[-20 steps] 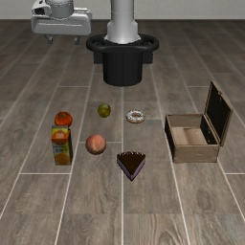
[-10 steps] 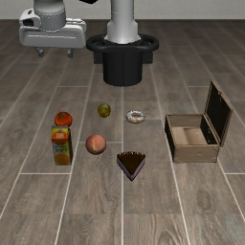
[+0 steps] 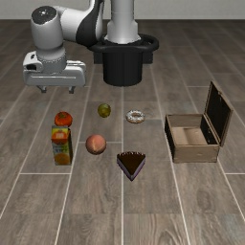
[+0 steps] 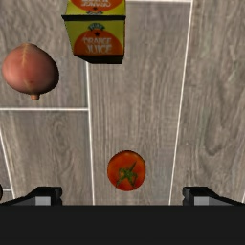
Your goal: Pick up the tomato and place it in the box
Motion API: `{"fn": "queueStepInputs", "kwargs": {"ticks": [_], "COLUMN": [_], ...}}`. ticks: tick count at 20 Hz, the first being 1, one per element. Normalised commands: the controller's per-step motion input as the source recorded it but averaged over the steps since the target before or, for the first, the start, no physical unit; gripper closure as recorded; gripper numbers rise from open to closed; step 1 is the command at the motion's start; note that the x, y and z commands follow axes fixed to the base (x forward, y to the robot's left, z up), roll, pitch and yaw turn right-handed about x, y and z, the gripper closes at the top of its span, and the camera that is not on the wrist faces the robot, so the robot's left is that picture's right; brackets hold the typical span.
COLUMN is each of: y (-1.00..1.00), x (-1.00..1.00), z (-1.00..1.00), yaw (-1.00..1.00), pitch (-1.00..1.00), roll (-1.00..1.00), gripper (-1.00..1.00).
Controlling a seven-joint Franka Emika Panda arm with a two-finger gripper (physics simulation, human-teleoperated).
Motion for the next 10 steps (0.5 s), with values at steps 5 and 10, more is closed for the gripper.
{"fn": "queueStepInputs", "kwargs": {"ticks": [5,10], "y": [0.00,0.00], "x": [0.00,-0.60], "z": [-1.00,-0.40], "yaw": [0.00,0.00], "pitch": [0.00,0.00], "roll": [0.00,0.00], "gripper": [-1.00,-1.00]}}
